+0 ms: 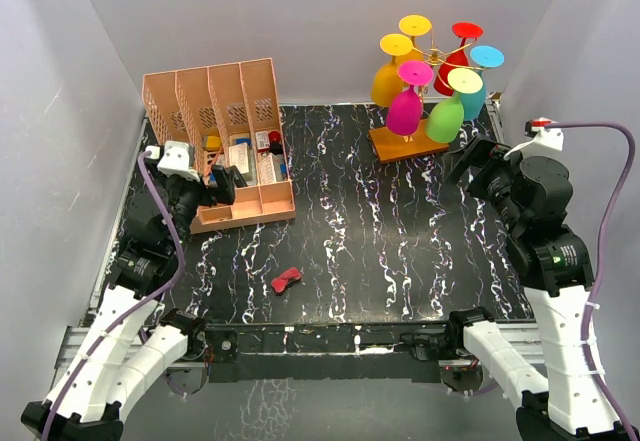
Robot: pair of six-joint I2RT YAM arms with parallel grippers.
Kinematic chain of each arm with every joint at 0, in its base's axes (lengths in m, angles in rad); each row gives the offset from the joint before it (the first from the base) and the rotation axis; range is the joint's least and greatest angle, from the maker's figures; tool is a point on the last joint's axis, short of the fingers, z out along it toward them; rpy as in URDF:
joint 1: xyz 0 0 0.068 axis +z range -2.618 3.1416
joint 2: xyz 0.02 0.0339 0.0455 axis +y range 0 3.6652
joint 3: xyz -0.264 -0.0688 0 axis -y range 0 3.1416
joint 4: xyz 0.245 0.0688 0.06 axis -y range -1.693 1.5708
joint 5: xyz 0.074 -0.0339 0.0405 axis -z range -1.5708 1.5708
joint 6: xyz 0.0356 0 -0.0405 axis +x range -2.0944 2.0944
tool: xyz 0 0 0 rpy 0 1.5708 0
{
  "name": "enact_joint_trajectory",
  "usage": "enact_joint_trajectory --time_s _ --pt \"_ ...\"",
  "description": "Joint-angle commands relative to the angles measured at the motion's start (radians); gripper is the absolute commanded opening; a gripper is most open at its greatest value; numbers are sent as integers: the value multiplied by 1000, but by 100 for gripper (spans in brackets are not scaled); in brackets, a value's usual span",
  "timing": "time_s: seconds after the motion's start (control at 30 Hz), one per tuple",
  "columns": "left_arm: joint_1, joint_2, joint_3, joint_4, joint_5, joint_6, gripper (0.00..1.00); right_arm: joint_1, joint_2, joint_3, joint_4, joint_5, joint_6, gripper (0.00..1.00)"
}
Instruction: Take the wine glass off the wine glass rack
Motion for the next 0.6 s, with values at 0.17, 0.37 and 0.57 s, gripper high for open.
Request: enact_joint_trajectory --time_s 0.17,0.37,0.57 --pt "-17 26 59 74 -31 -103 97 -10 -18 74 10 93 -72 99" --pt "-20 27 60 88 -10 -116 97 -11 12 85 1 104 -74 98" --pt "-27 35 53 108 34 -117 97 -11 92 158 11 173 -47 98"
